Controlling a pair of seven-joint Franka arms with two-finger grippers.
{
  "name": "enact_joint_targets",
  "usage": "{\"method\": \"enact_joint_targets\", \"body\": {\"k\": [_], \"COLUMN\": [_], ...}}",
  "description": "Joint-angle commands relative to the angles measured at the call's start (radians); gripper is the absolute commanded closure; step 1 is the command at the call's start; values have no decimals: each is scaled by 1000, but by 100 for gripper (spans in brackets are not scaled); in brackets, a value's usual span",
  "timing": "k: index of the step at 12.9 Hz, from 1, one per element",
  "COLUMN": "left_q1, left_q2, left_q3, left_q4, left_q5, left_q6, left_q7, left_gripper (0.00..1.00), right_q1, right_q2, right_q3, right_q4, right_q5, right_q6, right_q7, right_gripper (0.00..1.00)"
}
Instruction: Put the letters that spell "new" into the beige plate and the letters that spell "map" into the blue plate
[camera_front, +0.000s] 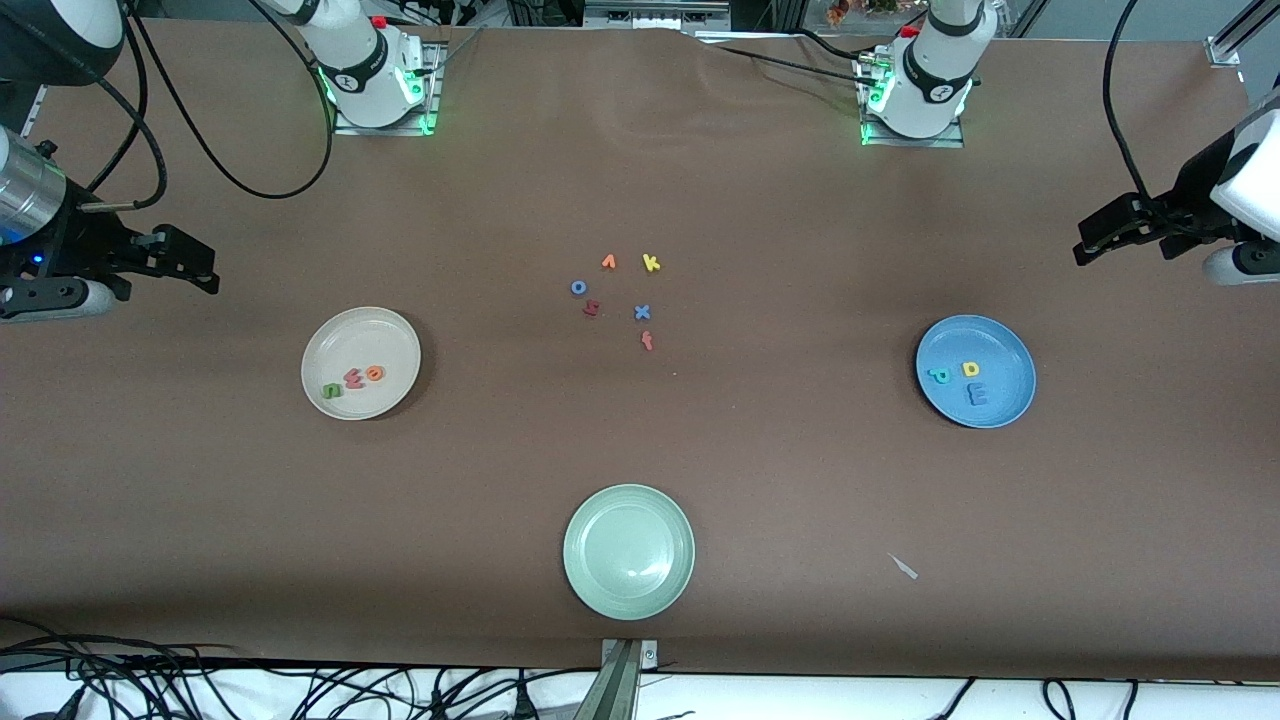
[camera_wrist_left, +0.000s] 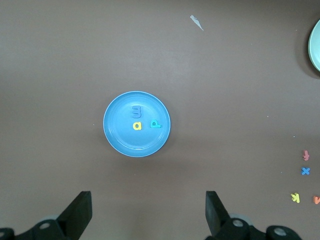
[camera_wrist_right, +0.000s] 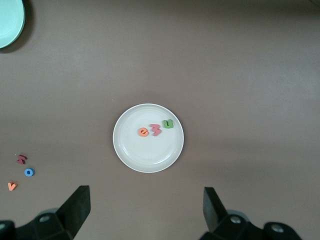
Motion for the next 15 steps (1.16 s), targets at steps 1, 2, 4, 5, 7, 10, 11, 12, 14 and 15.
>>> {"method": "enact_joint_targets", "body": {"k": [1, 2, 4, 5, 7, 10, 11, 12, 14, 15], "left_q1": [2, 2, 2, 2, 2, 2, 2, 2, 2, 2], "left_q2": [-8, -8, -8, -10, -10, -10, -10, -8, -10, -8], "left_q3": [0, 0, 0, 0, 0, 0, 0, 0, 0, 0], "left_q4": [-9, -9, -9, -9, -9, -9, -9, -9, -9, -9], "left_q5": [2, 2, 4, 2, 2, 2, 2, 4, 2, 2], "left_q6": [8, 8, 8, 8, 8, 8, 8, 8, 8, 8], "left_q7": [14, 16, 16, 16, 16, 14, 14, 16, 16, 14], "left_gripper": [0, 0, 0, 0, 0, 0, 0, 0, 0, 0], "right_q1": [0, 0, -2, 0, 0, -1, -2, 0, -2, -2], "right_q2": [5, 15, 18, 18, 18, 18, 21, 32, 32, 32], "right_q3": [1, -1, -1, -1, 1, -1, -1, -1, -1, -2], "right_q4": [9, 10, 10, 12, 13, 12, 12, 13, 15, 13], "right_q5": [13, 13, 12, 12, 17, 17, 17, 3, 0, -2], "right_q6": [11, 12, 17, 29, 32, 18, 18, 26, 26, 23], "right_q7": [-3, -2, -3, -3, 0, 11, 8, 8, -2, -2], "right_gripper": [0, 0, 0, 0, 0, 0, 0, 0, 0, 0]}}
